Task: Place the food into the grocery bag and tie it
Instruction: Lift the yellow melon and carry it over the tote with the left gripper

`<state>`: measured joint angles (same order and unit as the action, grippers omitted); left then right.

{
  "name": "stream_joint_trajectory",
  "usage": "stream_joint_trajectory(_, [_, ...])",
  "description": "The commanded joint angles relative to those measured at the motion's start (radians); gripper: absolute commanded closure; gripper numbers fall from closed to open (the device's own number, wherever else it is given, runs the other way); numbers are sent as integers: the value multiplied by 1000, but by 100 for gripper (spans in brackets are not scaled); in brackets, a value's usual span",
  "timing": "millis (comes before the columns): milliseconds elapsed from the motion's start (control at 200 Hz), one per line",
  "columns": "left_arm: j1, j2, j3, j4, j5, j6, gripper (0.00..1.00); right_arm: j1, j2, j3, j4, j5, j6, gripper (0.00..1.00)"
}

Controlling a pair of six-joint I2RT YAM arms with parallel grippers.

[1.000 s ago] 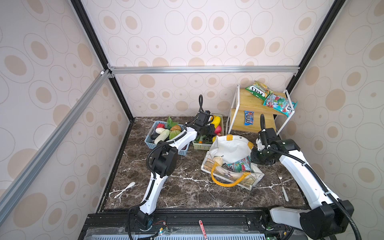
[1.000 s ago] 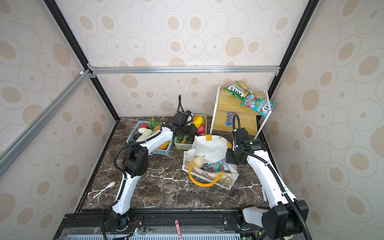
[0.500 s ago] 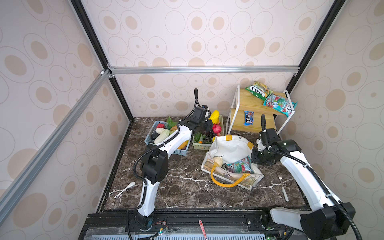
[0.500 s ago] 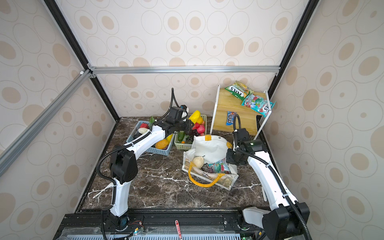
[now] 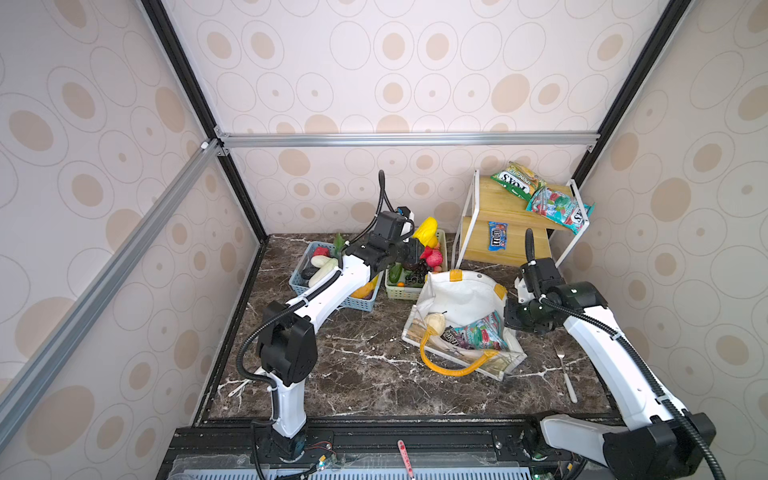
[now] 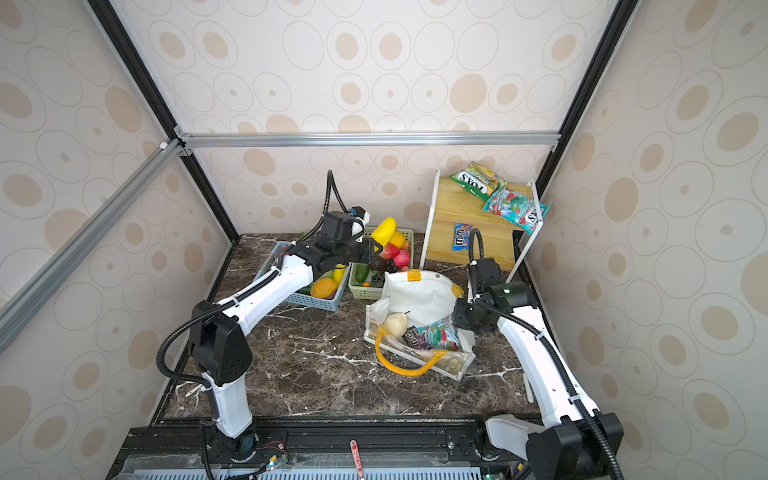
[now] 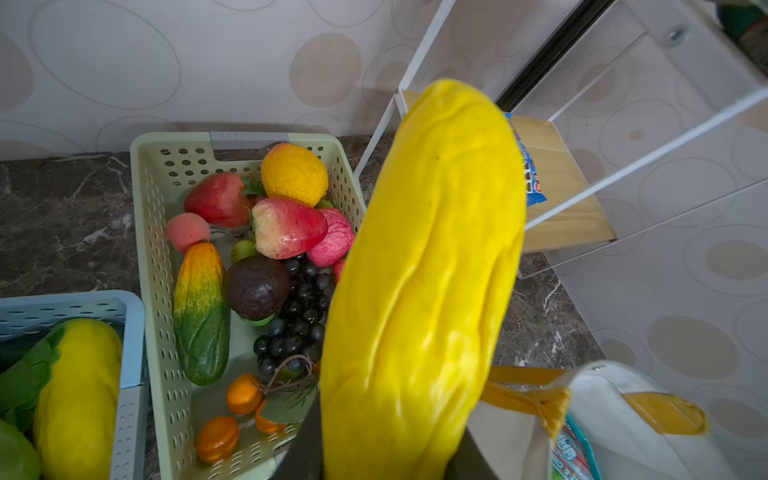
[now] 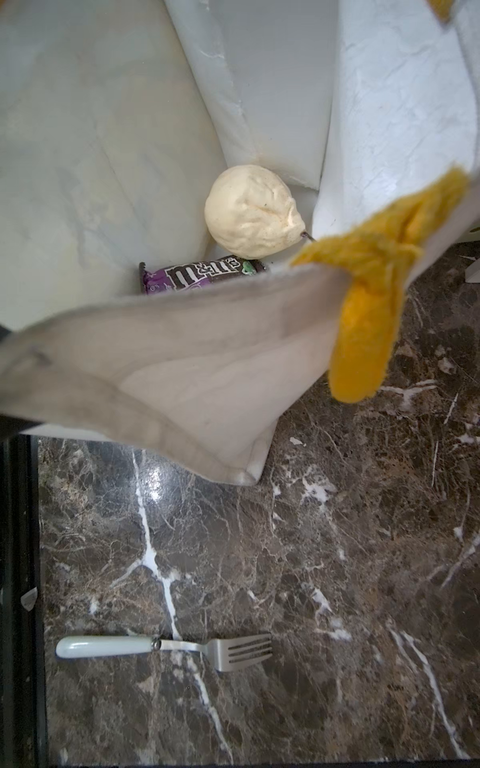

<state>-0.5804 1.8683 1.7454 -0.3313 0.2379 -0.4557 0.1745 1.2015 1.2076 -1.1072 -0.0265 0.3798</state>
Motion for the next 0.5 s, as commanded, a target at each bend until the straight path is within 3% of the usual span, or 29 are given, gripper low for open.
stream_joint_trajectory(0, [-24,-69,-15,-10,19,15,68,0,-17,6,-50,-4,0,91])
stream_joint_trajectory(495, [-149,-180,-92,-20,5,42,68,0,-43,15,-55,22,37,91])
